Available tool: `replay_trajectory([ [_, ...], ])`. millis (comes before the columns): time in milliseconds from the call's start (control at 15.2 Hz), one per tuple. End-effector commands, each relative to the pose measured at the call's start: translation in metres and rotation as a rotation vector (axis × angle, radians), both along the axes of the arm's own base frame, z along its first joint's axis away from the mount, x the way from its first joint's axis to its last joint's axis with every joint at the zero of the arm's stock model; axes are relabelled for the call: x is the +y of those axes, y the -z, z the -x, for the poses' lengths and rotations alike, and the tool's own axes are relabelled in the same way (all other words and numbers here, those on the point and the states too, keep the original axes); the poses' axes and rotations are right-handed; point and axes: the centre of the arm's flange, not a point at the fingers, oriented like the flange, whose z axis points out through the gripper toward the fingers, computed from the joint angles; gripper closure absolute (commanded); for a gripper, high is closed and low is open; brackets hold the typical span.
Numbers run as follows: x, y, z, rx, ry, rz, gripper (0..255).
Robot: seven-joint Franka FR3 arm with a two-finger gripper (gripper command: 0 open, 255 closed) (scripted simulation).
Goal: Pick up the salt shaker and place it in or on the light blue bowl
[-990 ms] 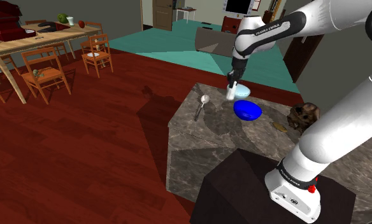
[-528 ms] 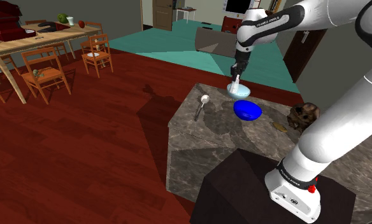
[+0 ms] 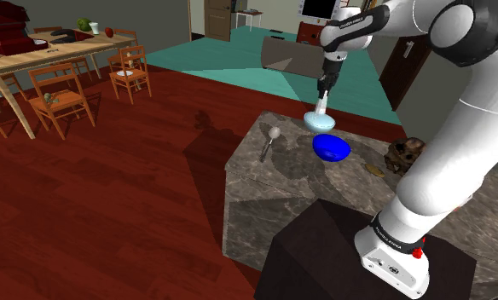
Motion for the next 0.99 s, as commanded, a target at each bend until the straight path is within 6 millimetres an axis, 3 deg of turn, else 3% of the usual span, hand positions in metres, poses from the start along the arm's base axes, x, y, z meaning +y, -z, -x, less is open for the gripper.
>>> replay_trajectory([
  [0, -0.024, -0.002, -0.009, 0.000, -0.002, 0.001, 255],
  [726, -0.160, -0.019, -0.054, 0.000, -0.002, 0.001, 255],
  [924, -0.160, -0.003, -0.054, 0.000, -0.002, 0.001, 255],
])
